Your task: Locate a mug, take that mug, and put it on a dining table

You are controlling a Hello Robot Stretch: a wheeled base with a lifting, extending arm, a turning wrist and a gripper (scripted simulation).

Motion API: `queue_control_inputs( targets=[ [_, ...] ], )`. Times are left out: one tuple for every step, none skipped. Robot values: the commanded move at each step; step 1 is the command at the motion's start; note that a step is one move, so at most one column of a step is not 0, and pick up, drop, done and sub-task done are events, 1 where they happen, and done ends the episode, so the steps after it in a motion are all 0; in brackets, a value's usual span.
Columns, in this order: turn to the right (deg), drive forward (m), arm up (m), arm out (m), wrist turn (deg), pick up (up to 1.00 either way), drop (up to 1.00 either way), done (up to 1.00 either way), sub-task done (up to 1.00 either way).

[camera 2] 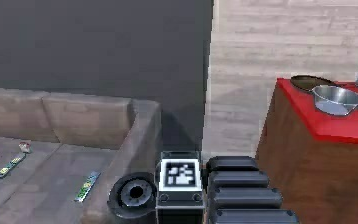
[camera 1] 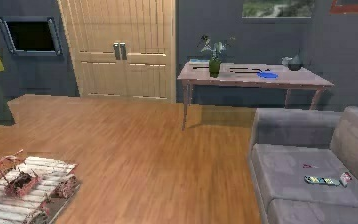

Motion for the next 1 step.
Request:
queue_control_inputs(
  targets=[
    [9.0, 0.0, 0.0, 0.0, 0.0, 0.0, 0.0, 0.0, 0.0]
  ],
)
